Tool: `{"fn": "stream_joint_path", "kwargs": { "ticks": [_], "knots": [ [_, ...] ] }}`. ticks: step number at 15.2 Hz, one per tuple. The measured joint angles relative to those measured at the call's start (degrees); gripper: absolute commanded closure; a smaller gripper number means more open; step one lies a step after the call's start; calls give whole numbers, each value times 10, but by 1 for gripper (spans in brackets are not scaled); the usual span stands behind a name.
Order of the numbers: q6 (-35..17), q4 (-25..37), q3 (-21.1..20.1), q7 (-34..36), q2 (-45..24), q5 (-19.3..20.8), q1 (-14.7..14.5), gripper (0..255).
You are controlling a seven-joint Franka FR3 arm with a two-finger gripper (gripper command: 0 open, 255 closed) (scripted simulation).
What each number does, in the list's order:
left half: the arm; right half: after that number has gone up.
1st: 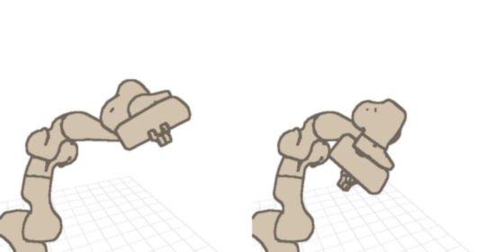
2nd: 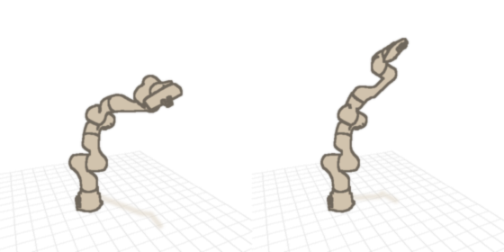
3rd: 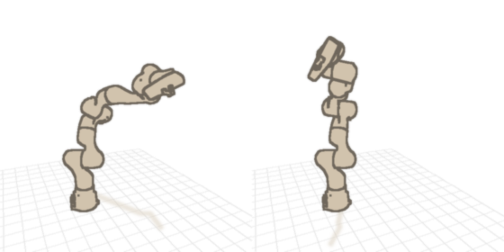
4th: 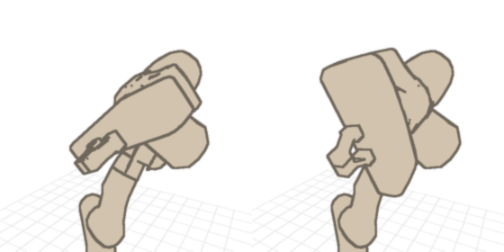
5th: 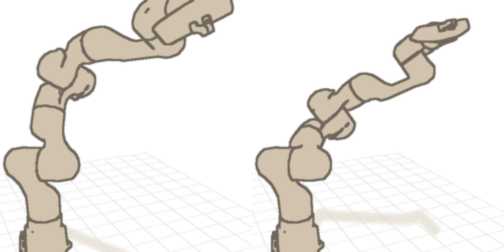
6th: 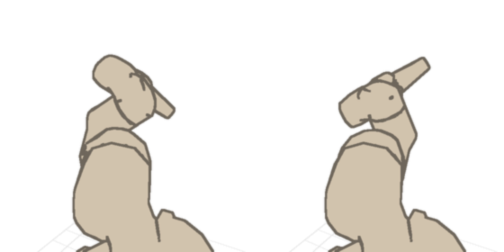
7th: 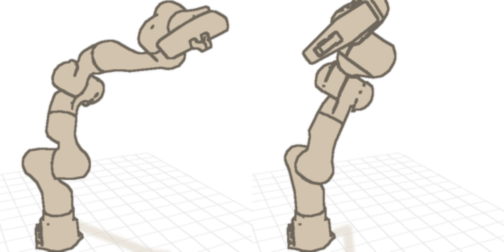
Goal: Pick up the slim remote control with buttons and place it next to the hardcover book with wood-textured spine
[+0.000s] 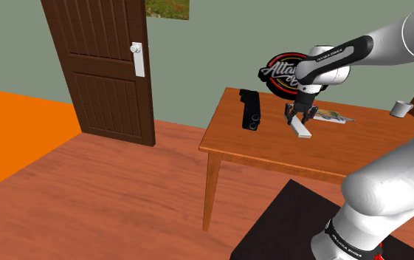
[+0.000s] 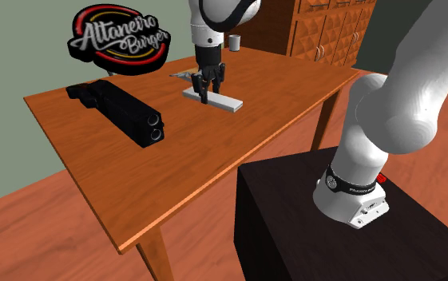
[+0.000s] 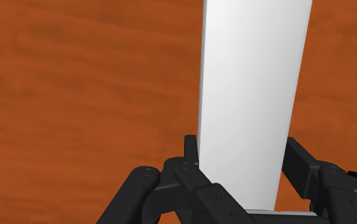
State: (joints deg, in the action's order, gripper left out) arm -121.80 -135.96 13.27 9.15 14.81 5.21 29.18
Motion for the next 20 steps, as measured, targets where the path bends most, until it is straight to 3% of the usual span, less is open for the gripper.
{"fn": "stream_joint_path", "kwargs": {
  "ticks": [8, 15, 20],
  "knots": [
    [9, 116, 66, -118, -106, -24, 35, 255],
    [29, 252, 104, -223, -229, -78, 78, 255],
    [68, 378, 114, -288, -325, -123, 124, 255]
  ]
}}
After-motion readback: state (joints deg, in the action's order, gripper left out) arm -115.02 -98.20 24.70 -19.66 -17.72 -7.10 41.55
